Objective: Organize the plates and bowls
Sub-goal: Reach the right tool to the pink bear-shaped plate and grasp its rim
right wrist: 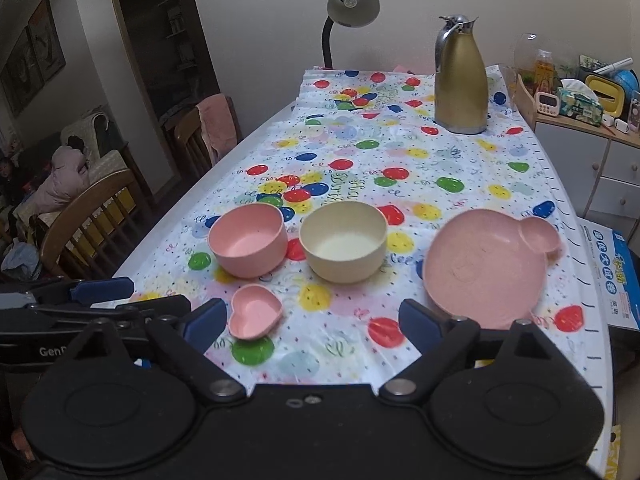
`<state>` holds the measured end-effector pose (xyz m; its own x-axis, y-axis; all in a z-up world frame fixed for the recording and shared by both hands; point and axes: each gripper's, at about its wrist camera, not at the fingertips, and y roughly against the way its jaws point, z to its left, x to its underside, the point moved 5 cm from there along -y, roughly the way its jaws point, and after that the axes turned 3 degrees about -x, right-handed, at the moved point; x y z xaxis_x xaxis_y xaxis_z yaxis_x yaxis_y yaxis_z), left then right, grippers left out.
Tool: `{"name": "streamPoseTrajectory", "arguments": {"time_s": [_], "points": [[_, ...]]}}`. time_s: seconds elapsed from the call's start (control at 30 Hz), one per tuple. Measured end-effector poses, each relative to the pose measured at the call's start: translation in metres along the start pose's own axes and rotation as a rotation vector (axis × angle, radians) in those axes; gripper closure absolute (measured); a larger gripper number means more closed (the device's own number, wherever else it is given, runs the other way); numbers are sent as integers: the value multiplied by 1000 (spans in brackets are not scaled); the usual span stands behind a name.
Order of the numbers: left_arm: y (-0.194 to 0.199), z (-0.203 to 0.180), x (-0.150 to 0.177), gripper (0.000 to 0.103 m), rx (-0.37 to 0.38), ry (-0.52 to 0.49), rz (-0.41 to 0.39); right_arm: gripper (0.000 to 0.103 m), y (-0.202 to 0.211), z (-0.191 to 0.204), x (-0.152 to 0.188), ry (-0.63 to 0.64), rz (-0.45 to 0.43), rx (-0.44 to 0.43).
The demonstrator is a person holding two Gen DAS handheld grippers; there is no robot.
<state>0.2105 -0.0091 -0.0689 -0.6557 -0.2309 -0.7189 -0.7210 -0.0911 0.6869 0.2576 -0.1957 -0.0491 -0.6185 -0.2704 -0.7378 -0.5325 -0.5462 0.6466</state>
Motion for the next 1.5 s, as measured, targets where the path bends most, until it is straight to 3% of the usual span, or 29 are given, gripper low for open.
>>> {"name": "streamPoseTrajectory", "arguments": {"time_s": [0.33, 0.53, 0.73, 1.03, 1.13, 1.4, 1.5], "points": [[-62, 43, -24, 24, 36, -34, 59, 25, -69, 23, -24, -34, 40, 49], [-88, 41, -26, 24, 95, -55, 98, 26, -92, 15, -25, -72, 66, 109], [-102, -2, -34, 24, 186, -131, 110, 29, -90, -18, -25, -118, 68, 194], [-132, -108, -57, 25, 340, -282, 90, 32, -65, -95, -19, -184, 57, 344], [-153, -138, -61, 36, 362, -312, 113, 35, -60, -126, -18, -212, 56, 395], [-207, -187, -70, 42, 373, -337, 202, 50, -63, -194, -7, -316, 86, 435], [-227, -197, -69, 42, 333, -343, 238, 56, -70, -212, -3, -356, 102, 437]]}}
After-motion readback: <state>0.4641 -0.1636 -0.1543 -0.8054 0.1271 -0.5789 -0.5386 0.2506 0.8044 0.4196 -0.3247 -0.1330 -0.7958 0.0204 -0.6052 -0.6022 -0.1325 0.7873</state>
